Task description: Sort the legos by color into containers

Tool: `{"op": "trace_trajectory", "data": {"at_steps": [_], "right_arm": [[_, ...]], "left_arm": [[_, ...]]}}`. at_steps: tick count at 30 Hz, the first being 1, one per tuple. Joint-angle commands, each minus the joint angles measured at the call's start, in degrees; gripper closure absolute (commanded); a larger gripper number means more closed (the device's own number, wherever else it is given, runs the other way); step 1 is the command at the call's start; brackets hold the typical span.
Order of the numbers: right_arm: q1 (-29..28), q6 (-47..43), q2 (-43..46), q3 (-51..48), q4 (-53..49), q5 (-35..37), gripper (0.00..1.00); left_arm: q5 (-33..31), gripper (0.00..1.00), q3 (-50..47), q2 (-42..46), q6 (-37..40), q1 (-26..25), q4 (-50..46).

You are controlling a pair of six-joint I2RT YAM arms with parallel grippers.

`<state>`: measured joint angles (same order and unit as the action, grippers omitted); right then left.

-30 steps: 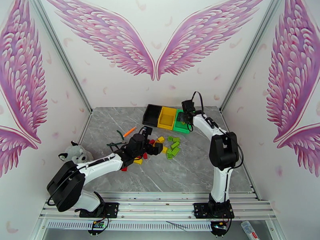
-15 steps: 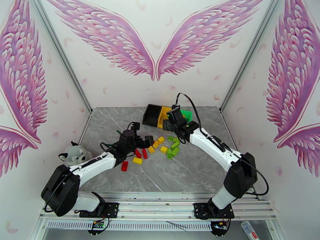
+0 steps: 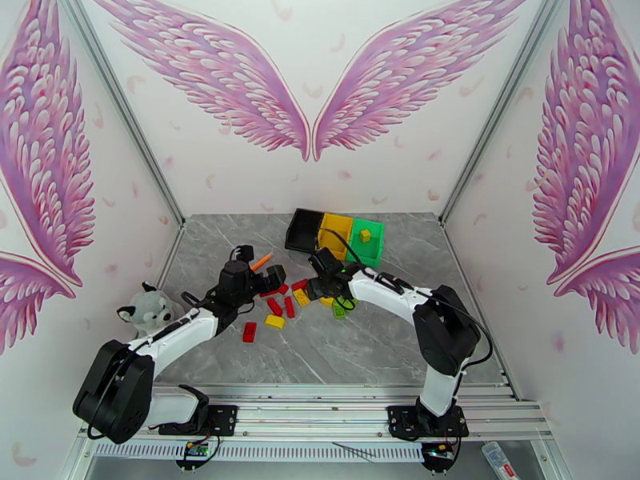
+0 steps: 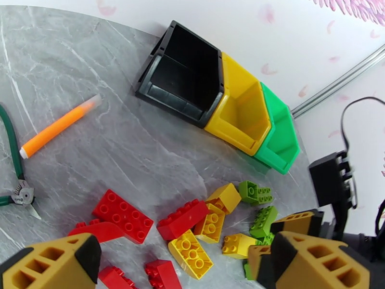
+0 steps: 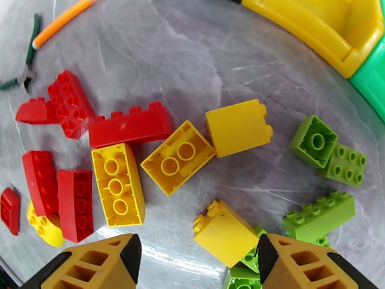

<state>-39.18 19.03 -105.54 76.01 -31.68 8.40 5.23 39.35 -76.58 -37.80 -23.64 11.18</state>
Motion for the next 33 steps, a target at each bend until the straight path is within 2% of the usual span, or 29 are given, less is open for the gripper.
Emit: {"op": "trace_trajectory", "data": {"at_steps": [1, 12, 22, 27, 33], "right_arm": [[0.38, -2.06, -2.63, 1.50, 0.41, 1.54, 0.29], [0.59, -3.51, -8.79, 5.63, -1.18, 0.52, 0.23], [0.42, -2.67, -7.19, 5.22, -5.75, -5.40, 0.24], [-0.09, -2.40, -7.18, 4.15, -6.27, -5.86, 0.27], [-1.69, -1.97, -6.25, 2.98, -7.07, -2.76, 0.35]], "left_arm": [[0.96, 0.01, -0.81, 1.43, -0.39, 0.17, 0.95], [1.05, 0.01, -0.51, 0.62, 0.04, 0.25, 0.78], [0.59, 0.01, -0.29, 0.76, 0.44, 0.24, 0.25], [0.30, 0.01, -0.37, 1.30, 0.63, 0.19, 0.10], [0.17, 0.01, -0.51, 1.25, 0.61, 0.21, 0.16]]}}
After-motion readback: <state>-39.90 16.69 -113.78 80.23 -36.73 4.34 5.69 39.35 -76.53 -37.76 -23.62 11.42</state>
